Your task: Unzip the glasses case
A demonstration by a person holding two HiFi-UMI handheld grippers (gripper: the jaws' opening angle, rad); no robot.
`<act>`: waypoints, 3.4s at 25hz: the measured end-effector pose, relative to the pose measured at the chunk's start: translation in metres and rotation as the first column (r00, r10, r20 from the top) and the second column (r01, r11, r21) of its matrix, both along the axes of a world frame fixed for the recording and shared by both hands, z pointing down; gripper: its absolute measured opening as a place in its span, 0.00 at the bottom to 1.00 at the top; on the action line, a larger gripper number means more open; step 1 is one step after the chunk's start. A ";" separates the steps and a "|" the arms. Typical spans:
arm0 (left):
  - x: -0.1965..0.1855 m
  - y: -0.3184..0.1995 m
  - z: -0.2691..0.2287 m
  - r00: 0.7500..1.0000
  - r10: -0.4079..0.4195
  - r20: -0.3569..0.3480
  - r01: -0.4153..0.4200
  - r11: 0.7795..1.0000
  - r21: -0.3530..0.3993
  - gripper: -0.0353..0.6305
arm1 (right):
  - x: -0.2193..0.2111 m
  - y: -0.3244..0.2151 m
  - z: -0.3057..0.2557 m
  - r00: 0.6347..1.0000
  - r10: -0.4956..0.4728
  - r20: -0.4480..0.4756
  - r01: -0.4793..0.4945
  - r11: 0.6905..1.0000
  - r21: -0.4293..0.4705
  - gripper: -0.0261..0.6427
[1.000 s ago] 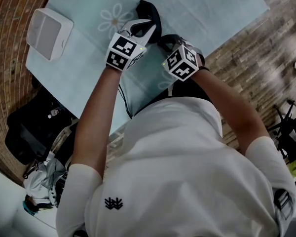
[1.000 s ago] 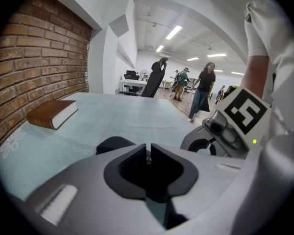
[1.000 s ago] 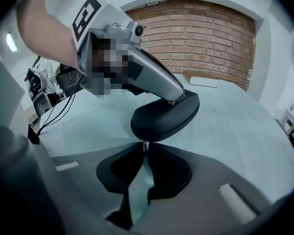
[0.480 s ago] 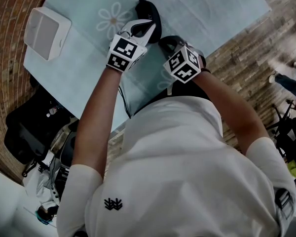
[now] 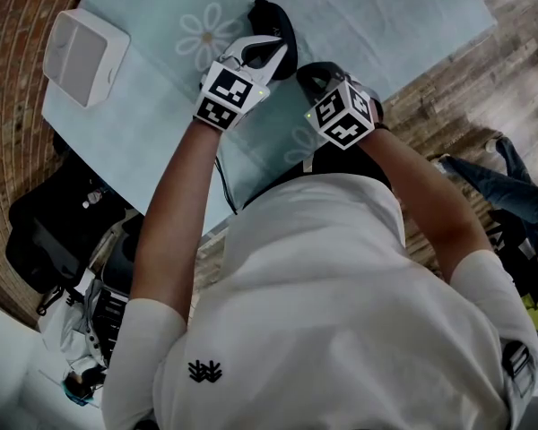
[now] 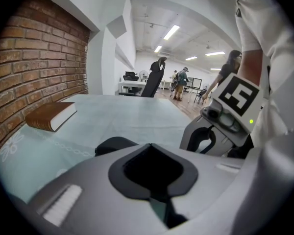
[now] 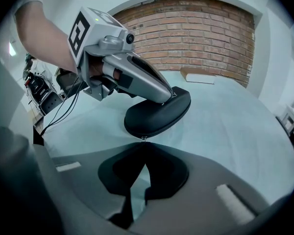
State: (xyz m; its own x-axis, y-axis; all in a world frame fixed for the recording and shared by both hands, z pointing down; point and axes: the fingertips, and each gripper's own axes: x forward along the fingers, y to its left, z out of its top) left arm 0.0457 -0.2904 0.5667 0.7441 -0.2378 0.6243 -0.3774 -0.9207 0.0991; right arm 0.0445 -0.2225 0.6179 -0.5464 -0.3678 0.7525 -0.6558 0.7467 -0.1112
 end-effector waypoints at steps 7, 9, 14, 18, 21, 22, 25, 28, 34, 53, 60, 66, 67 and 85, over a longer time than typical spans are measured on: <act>-0.006 -0.003 0.005 1.000 -0.030 -0.007 0.030 0.999 -0.034 0.13 | 0.006 -0.011 0.001 0.997 -0.071 0.002 0.071 0.997 -0.020 0.04; -0.010 -0.004 0.008 0.999 -0.037 -0.004 0.037 0.998 -0.046 0.13 | 0.006 -0.016 0.002 0.996 -0.090 0.004 0.091 0.995 -0.030 0.04; -0.006 -0.004 -0.001 0.998 -0.054 -0.026 0.052 0.996 -0.071 0.13 | 0.011 -0.031 -0.004 0.988 -0.155 -0.002 0.155 0.987 -0.039 0.04; -0.006 -0.005 0.002 0.995 -0.091 -0.037 0.088 0.992 -0.089 0.13 | 0.017 -0.039 -0.003 0.978 -0.211 0.006 0.211 0.976 -0.057 0.04; -0.007 -0.005 0.002 0.992 -0.118 -0.050 0.112 0.987 -0.112 0.13 | 0.018 -0.046 -0.003 0.967 -0.256 0.009 0.256 0.965 -0.061 0.04; -0.007 -0.005 0.002 0.991 -0.126 -0.052 0.119 0.986 -0.117 0.13 | 0.019 -0.049 -0.002 0.963 -0.271 0.010 0.271 0.961 -0.061 0.04; -0.005 -0.005 0.002 0.987 -0.147 -0.058 0.139 0.981 -0.133 0.13 | 0.021 -0.062 -0.005 0.949 -0.315 0.008 0.315 0.948 -0.052 0.04; -0.004 -0.004 0.002 0.984 -0.166 -0.062 0.156 0.977 -0.143 0.13 | 0.022 -0.075 -0.008 0.929 -0.371 -0.001 0.371 0.928 -0.038 0.04; -0.008 -0.005 0.004 0.977 -0.200 -0.074 0.186 0.969 -0.164 0.13 | 0.018 -0.099 -0.007 0.876 -0.481 -0.020 0.481 0.876 -0.033 0.04; -0.003 -0.005 -0.004 0.952 -0.291 -0.096 0.265 0.938 -0.224 0.13 | 0.003 -0.147 -0.005 0.652 -0.751 -0.107 0.754 0.656 -0.010 0.04; 0.004 -0.006 -0.001 0.965 -0.252 -0.071 0.235 0.953 -0.192 0.13 | -0.004 -0.157 0.000 0.660 -0.740 -0.130 0.747 0.664 0.012 0.05; -0.001 -0.005 -0.004 0.958 -0.282 -0.044 0.273 0.951 -0.148 0.13 | 0.010 -0.156 -0.004 0.776 -0.614 -0.143 0.626 0.777 0.059 0.06; -0.001 -0.006 -0.006 0.957 -0.288 -0.043 0.280 0.951 -0.134 0.13 | 0.018 -0.155 -0.006 0.803 -0.579 -0.141 0.591 0.804 0.068 0.06; -0.049 0.099 -0.124 0.857 -0.416 -0.305 0.439 0.899 0.006 0.13 | 0.070 0.026 -0.109 0.990 -0.115 0.087 0.098 0.979 0.178 0.04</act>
State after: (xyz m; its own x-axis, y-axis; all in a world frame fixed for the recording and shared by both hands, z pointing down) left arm -0.0034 -0.1917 0.4428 0.7024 -0.6102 0.3665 -0.7005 -0.6839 0.2038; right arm 0.1146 -0.1964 0.5088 -0.6564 -0.4235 0.6243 -0.5638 0.8252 -0.0329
